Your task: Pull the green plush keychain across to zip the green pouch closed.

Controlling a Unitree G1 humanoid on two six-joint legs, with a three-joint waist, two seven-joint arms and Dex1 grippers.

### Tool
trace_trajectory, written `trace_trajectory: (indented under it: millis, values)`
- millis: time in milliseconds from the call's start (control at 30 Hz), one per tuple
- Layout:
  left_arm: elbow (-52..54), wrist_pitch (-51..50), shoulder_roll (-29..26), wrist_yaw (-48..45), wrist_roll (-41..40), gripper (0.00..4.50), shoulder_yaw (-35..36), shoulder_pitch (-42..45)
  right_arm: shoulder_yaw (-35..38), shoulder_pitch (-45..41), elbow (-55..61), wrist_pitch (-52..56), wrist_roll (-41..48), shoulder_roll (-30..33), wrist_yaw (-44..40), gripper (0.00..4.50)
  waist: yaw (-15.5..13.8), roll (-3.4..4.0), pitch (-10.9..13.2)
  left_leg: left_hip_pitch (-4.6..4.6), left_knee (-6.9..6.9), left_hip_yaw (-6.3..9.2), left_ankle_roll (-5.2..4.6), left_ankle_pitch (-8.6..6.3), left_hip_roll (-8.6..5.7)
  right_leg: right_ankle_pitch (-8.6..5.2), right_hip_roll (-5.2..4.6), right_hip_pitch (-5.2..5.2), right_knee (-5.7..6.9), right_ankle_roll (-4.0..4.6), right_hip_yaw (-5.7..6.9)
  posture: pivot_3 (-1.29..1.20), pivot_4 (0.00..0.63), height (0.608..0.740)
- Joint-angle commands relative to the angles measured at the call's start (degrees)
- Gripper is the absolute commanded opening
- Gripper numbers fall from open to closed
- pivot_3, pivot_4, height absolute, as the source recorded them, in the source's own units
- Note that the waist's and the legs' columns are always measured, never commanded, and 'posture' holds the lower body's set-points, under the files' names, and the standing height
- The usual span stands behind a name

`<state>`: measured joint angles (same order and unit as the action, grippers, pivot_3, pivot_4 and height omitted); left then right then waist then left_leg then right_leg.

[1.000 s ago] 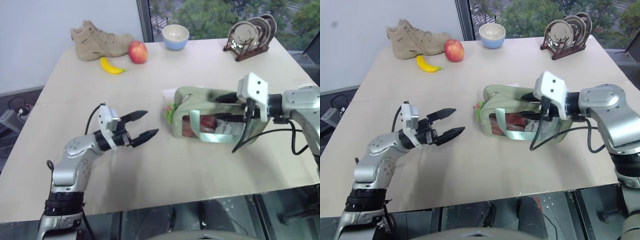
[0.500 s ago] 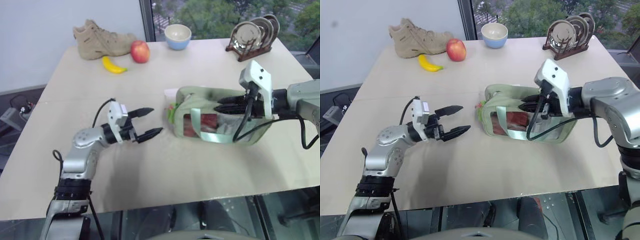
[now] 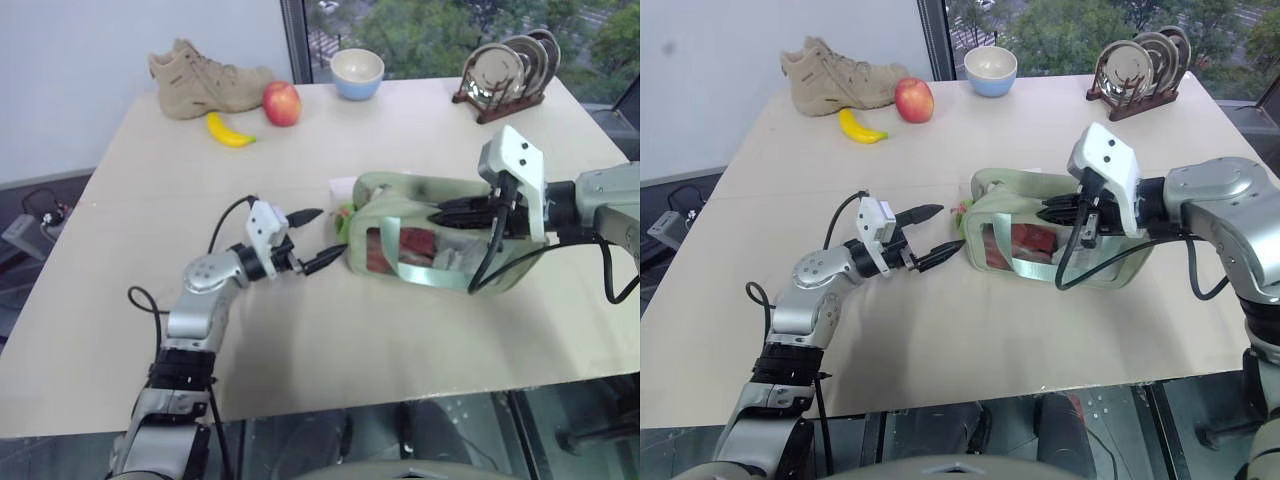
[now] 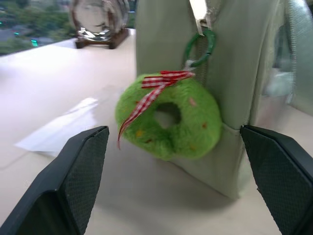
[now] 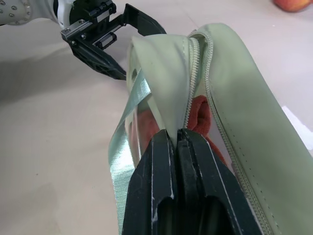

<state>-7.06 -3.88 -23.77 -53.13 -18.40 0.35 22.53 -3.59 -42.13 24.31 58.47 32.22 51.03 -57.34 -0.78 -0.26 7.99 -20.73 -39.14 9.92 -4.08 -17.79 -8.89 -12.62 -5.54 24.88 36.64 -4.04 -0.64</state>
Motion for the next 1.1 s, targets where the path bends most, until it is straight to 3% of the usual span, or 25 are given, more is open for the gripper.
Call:
trace_trajectory:
  millis: [33,67,633,733,867,933,1100]
  values:
    - [0.9,3.2,0.1,1.6,2.1,3.73,-0.5,0.5,0.7,0.1,1.9,-1.0,0.9,0.7,-0.3,0.00,0.0,0.00,0.0,0.00,0.00,-0.01,0.00,0.00,0.00,0.00,0.00,0.00,0.01,0.00,-0.01,0.00,0.150,0.740]
    - [1.2,3.6,0.3,1.9,2.5,3.30,-0.8,0.2,0.7,0.1,1.9,-1.1,1.0,0.8,-0.3,0.00,0.0,0.00,0.0,0.00,0.00,-0.01,0.00,0.00,0.00,0.00,0.00,0.00,0.01,0.00,-0.02,0.00,0.150,0.740]
    - [3.9,12.2,2.2,6.2,9.7,3.30,-6.1,-3.1,0.4,0.9,1.3,-2.5,1.1,1.1,-0.7,0.00,-0.1,0.00,0.0,-0.01,0.00,-0.01,0.00,0.00,0.00,0.00,-0.01,0.00,0.00,0.00,-0.01,0.00,0.150,0.740]
    - [2.7,12.7,2.5,7.7,11.2,2.41,-6.3,-2.7,0.2,0.8,1.1,-2.8,0.9,0.9,-0.7,0.00,-0.1,0.00,0.0,-0.01,0.00,-0.01,0.00,0.00,-0.01,0.00,-0.01,0.00,0.00,0.00,-0.01,0.00,0.150,0.740]
    - [1.1,15.6,2.3,8.5,12.8,0.38,-6.5,-1.4,0.0,0.9,0.9,-3.4,0.7,0.9,-0.7,0.00,0.0,0.00,0.0,-0.01,0.01,-0.01,0.00,-0.01,0.00,0.00,0.00,0.01,0.00,0.00,-0.01,0.00,0.150,0.740]
    - [-0.3,17.7,1.7,9.1,13.9,0.03,-6.3,-0.4,-0.1,1.0,0.7,-3.7,0.6,0.9,-0.7,0.00,-0.1,0.00,0.0,0.00,0.01,-0.01,0.00,0.00,0.00,0.00,0.00,0.01,0.01,0.00,-0.01,0.00,0.150,0.740]
    - [-7.4,29.0,-3.3,12.3,19.4,0.03,-4.4,5.3,-0.5,1.3,0.3,-4.6,-0.1,0.6,-0.5,0.00,-0.1,-0.01,0.0,0.00,-0.01,-0.01,0.01,-0.01,0.00,0.00,0.00,0.01,0.03,0.00,-0.01,0.00,0.150,0.740]
